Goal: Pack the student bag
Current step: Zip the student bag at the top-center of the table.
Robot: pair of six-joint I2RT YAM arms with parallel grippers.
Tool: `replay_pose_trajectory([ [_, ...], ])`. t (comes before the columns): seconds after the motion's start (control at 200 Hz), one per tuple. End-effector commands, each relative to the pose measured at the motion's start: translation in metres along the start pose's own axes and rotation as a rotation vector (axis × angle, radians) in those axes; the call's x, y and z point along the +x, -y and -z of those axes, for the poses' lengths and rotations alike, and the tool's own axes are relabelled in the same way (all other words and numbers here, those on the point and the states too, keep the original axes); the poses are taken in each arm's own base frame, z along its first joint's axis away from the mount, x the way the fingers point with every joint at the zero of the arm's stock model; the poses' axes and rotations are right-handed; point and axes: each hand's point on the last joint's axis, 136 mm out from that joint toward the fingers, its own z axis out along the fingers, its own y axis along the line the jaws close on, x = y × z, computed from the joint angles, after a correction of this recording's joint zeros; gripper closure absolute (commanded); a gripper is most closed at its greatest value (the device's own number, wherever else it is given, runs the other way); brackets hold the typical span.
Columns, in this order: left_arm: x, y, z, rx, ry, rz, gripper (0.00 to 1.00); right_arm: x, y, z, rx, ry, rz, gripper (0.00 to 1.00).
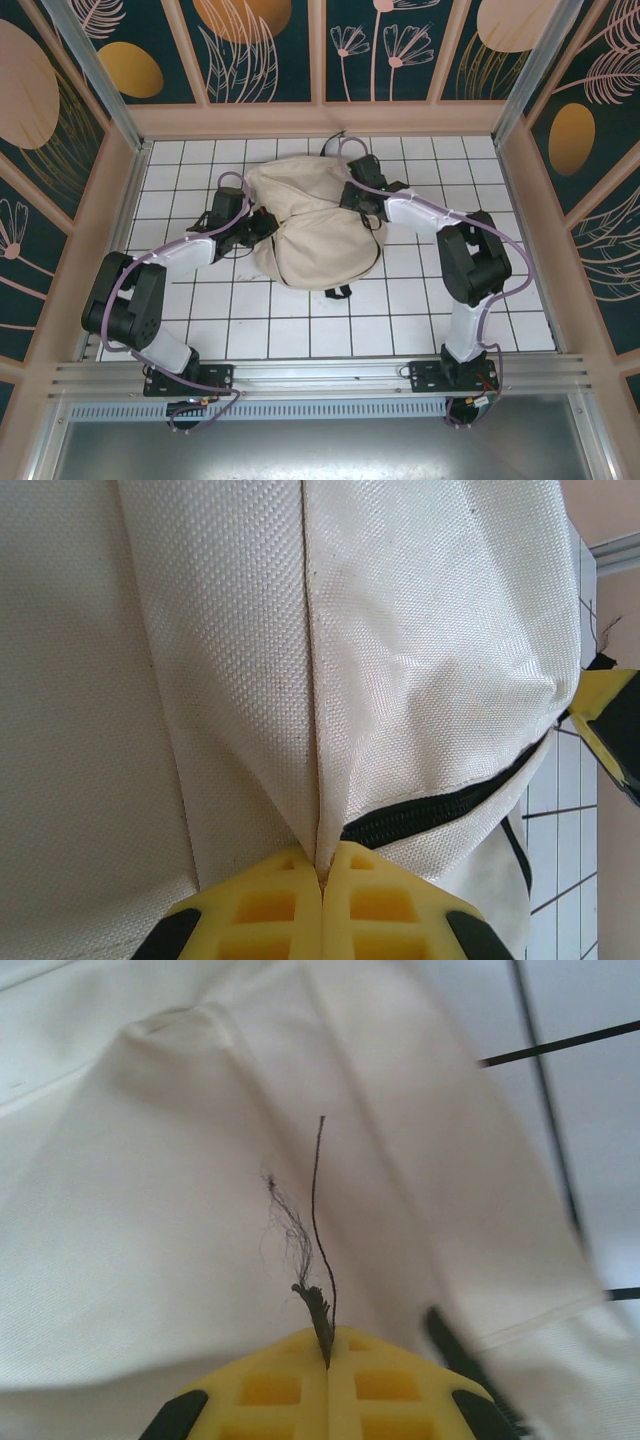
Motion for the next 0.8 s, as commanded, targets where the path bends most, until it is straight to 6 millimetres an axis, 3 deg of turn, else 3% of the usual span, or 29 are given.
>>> replay_pose_trajectory([
  [0.0,-0.006,-0.023,0.011,-0.097,0.031,0.011,1.0,-0.037,0.033,0.009,0.092,0.128,-0.054,1.0],
  [0.165,-0.006,-0.025,0.011,-0.104,0.033,0.01,1.0,-0.038,0.044,0.002,0.104,0.116,-0.076,1.0],
  [0.355,-0.013,-0.027,0.011,-0.114,0.047,0.007,1.0,-0.036,0.073,-0.004,0.249,0.099,-0.161,1.0],
  [0.45,-0.018,-0.026,0.008,-0.115,0.049,0.004,1.0,-0.031,0.078,-0.01,0.284,0.074,-0.171,1.0],
  [0.55,-0.025,-0.024,0.004,-0.114,0.053,-0.009,1.0,-0.03,0.068,-0.012,0.241,0.055,-0.164,1.0],
  [0.646,-0.035,-0.019,-0.002,-0.109,0.057,-0.034,1.0,-0.035,0.049,-0.002,0.158,0.068,-0.15,1.0],
  [0.796,-0.055,-0.009,-0.014,-0.106,0.066,-0.065,1.0,-0.028,0.045,0.011,0.138,0.043,-0.208,1.0],
])
